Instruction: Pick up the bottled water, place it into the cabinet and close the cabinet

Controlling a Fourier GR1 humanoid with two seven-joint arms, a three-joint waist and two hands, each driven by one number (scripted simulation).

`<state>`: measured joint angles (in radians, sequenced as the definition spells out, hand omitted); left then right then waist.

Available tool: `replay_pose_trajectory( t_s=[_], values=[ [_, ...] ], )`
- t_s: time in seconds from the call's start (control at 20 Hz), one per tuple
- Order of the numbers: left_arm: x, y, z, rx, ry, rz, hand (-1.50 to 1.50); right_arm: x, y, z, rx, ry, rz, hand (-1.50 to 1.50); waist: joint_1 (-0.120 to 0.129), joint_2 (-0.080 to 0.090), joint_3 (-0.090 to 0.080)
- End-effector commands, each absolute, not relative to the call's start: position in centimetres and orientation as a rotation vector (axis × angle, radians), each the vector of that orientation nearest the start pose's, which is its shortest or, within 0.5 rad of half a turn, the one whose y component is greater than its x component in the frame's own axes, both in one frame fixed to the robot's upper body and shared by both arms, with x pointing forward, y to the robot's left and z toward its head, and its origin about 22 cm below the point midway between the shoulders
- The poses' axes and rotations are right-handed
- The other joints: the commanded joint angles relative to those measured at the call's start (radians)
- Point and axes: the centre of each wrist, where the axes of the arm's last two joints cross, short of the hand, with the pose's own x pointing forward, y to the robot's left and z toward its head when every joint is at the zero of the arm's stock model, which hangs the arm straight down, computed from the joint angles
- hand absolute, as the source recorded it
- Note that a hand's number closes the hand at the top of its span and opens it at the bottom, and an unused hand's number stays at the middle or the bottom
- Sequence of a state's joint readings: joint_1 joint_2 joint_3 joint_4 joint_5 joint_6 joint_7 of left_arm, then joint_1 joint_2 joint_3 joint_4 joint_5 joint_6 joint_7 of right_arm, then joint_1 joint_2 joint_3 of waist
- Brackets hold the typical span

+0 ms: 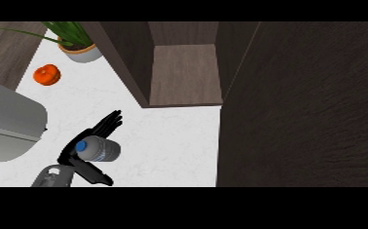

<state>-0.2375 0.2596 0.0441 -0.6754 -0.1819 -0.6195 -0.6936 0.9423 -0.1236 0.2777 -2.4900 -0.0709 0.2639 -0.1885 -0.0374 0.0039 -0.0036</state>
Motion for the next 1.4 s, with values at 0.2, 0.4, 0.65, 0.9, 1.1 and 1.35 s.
replay_pose_trajectory(
  t_s=[0.2,0.4,0.65,0.9,1.1,1.35],
  values=[
    [24.8,31.7,-13.8,-0.635,-1.470,-0.319,1.50,3.1,-23.1,12.5,0.193,-1.834,0.085,-1.50,-0.004,-0.001,0.000],
    [24.5,32.0,-14.2,-0.677,-1.461,-0.277,1.50,3.9,-23.3,12.7,0.183,-1.839,0.089,-1.50,0.011,0.006,-0.001],
    [25.0,30.9,-14.4,-0.725,-1.448,-0.249,1.50,2.8,-23.1,12.7,0.205,-1.821,0.089,-1.50,-0.001,0.000,-0.001],
    [23.3,28.2,-16.4,-0.404,-1.588,0.123,1.50,2.9,-23.8,11.9,0.176,-1.819,0.075,-1.50,0.023,-0.002,0.001],
    [22.3,24.3,-17.5,-0.223,-1.658,0.300,1.50,2.5,-24.0,12.2,0.161,-1.819,0.099,-1.50,0.021,-0.006,0.002],
    [24.8,24.0,-15.6,-0.283,-1.708,0.290,1.50,2.9,-24.5,13.1,0.172,-1.813,0.091,-1.50,0.031,-0.006,0.004]
  ],
)
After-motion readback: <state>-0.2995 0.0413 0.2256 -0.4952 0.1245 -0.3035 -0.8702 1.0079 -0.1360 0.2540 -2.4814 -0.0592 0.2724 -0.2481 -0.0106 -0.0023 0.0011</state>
